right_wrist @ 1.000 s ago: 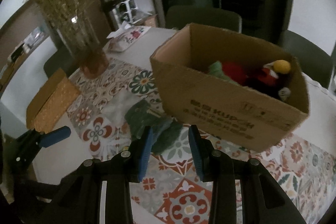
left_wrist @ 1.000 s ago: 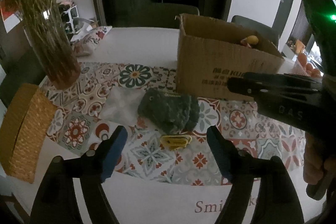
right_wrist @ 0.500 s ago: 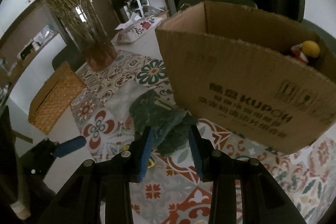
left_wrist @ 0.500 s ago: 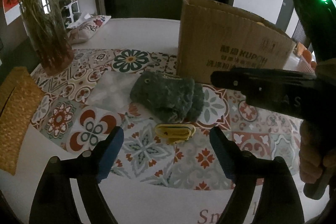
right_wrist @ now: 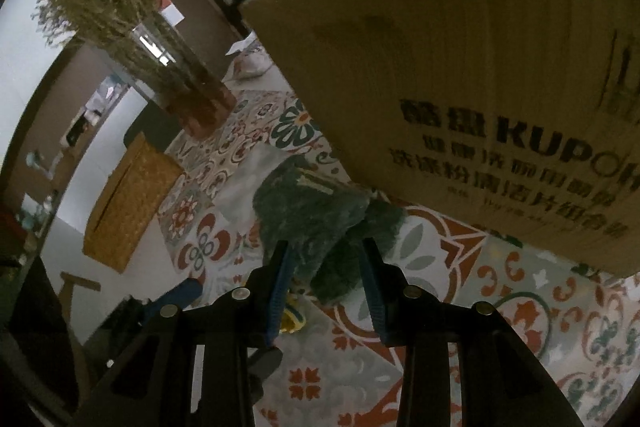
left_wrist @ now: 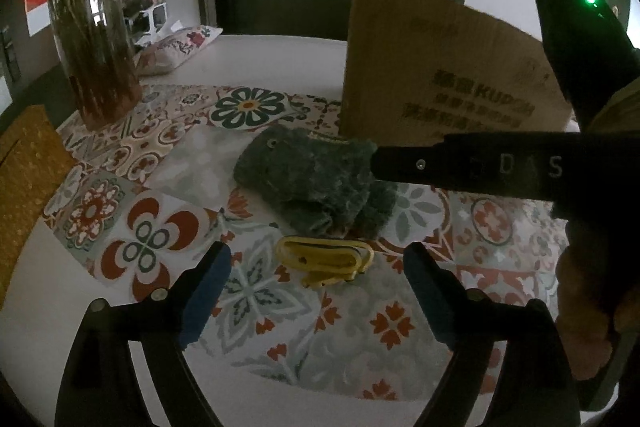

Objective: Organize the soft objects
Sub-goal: 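Grasp the yellow strap with the left tool while the right tool grasps the green knit item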

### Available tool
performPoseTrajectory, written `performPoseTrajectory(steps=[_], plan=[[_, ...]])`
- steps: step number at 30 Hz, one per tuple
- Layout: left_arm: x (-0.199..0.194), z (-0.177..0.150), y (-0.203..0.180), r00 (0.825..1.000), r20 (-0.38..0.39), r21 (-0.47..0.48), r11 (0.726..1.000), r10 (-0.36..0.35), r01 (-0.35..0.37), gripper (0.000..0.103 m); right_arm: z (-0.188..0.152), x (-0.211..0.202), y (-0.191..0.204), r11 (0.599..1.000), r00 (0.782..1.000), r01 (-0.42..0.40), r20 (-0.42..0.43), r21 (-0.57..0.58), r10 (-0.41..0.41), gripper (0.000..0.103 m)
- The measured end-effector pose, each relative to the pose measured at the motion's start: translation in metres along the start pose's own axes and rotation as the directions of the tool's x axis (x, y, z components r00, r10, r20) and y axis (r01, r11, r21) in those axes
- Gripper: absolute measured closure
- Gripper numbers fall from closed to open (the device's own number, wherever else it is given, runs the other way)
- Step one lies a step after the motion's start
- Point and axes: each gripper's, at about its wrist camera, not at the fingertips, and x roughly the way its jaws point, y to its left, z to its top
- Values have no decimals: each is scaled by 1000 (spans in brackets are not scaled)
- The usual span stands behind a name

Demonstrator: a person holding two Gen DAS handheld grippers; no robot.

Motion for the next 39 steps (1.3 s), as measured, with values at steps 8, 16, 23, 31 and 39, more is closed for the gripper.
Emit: performPoseTrajectory(steps=[8,16,23,31,39], plan=[[21,1,2,1000,-27,-2,1000,-10,10,15,0,18,-8,998,999,-33,2,60,33,66],[34,1,4,999,-42,19,999,-26,27,15,2,28,-11,995,999,-47,8,86,46,66],[48,3,0,997,-65,41,999,-32,35,21,7,36,-11,993,999,-47,-3,109,47,67],[52,5,4,997,-75,44,999,-28,31,44,9,37,-7,994,1000,-6,-10,105,7,88],[47,3,12,997,-77,23,999,-27,29,44,5,22,1,992,998,61,18,106,-63,93]])
